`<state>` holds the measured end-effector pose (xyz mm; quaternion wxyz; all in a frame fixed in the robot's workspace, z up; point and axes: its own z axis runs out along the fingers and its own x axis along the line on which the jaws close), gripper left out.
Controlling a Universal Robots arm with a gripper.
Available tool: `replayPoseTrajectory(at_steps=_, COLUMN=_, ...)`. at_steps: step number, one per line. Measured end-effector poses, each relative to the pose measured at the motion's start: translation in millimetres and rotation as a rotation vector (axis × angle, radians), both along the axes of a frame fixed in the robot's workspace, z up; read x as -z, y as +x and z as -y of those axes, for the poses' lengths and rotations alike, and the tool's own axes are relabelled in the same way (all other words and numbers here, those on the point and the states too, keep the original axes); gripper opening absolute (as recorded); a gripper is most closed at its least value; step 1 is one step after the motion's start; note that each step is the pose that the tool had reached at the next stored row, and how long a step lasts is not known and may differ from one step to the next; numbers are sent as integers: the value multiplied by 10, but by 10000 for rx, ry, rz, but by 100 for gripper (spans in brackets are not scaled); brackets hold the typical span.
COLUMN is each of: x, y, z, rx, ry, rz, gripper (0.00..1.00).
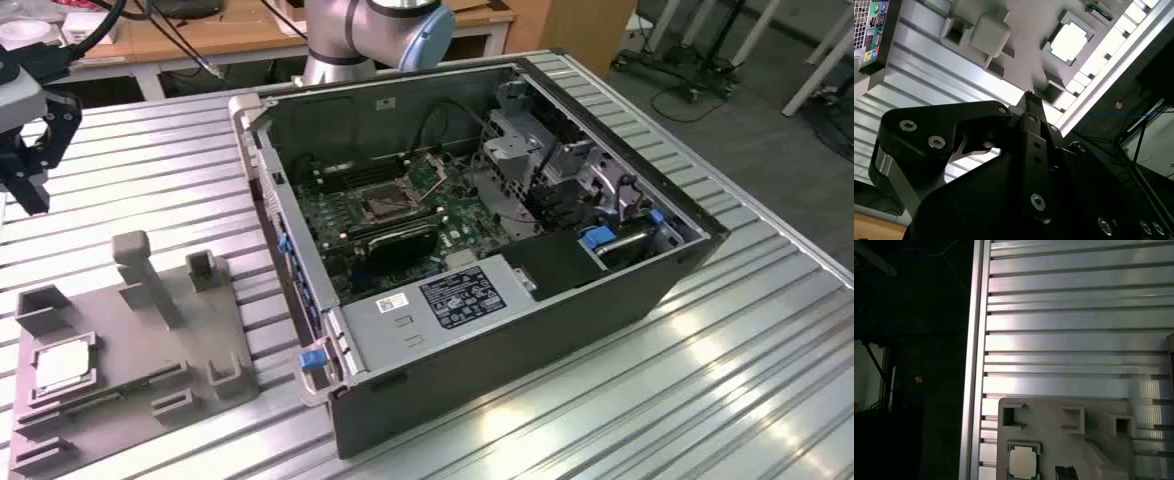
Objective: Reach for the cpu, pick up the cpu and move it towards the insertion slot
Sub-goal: 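Reach for the cpu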
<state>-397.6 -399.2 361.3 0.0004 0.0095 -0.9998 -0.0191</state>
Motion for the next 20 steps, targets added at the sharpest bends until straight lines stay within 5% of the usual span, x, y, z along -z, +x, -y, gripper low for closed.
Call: replayPoseTrajectory(at_steps=20, x=5, y=-56, z=0, rx=-2, ry=0, rz=0, gripper=11)
